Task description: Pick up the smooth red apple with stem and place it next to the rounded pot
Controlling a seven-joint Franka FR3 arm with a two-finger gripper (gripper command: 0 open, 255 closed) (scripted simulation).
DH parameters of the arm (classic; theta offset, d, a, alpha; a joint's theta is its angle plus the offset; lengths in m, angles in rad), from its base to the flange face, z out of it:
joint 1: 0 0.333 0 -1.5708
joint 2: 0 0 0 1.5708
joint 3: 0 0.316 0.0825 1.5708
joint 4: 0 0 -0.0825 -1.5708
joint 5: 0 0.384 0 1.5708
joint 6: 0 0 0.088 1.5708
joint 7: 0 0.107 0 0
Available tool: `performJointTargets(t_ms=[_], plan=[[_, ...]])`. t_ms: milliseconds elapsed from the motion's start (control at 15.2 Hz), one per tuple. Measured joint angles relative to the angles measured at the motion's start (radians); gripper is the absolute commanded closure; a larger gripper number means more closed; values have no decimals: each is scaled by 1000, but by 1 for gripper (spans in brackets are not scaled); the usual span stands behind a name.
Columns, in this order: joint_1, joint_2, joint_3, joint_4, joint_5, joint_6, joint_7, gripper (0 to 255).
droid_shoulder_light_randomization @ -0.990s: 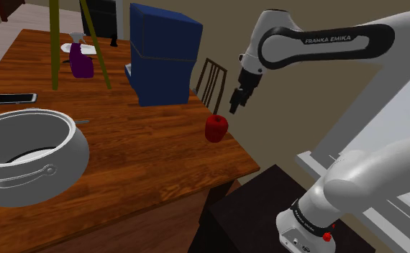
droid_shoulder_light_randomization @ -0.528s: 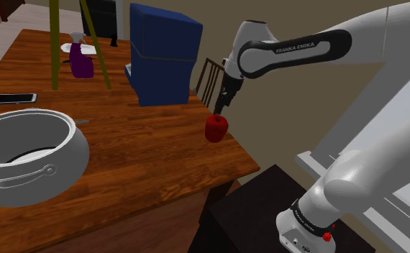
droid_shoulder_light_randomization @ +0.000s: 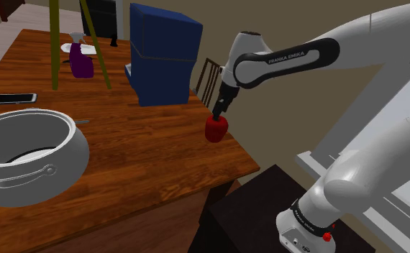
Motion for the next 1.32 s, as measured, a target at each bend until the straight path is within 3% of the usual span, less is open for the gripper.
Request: performJointTargets(t_ms=[264,330,990,1320], plan=[[0,2,0,0,0,2,0,0],[0,2,0,0,0,2,0,255],[0,2,0,0,0,3,0,255],[0,-24,-1,30,3,-53,-4,255]])
